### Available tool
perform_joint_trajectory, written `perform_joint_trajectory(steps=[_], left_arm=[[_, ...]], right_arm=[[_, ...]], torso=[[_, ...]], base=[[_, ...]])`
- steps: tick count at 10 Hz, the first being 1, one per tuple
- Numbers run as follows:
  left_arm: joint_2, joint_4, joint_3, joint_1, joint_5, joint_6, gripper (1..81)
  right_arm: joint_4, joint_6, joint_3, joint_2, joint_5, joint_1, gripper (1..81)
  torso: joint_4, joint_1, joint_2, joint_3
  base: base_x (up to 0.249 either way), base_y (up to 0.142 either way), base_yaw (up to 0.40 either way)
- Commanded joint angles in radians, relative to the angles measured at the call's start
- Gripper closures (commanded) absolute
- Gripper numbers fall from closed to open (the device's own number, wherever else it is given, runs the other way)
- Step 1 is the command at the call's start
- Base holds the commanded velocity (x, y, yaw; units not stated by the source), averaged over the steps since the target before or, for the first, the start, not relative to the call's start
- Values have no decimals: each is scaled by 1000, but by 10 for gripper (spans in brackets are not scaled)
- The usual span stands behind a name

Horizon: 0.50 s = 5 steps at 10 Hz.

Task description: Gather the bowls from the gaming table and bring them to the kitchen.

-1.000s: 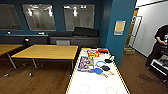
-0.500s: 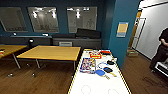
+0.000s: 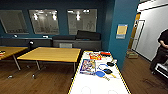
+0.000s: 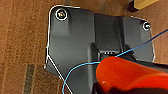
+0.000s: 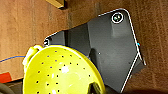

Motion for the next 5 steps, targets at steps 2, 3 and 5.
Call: perform_joint_trajectory(steps=[2, 3, 5], left_arm=[[16, 15, -43, -41, 56, 10, 811], [25, 15, -52, -41, 56, 10, 811], [27, 15, -52, -41, 56, 10, 811]], right_arm=[[-31, -5, -118, 80, -53, 17, 811], [-33, -6, -156, 109, -54, 14, 811], [-49, -5, -187, 133, -56, 11, 811]], torso=[[0, 0, 0, 0], [0, 1, 0, 0], [0, -1, 0, 0]], base=[[-38, 0, 0], [-82, 0, 0], [-87, 0, 0]])
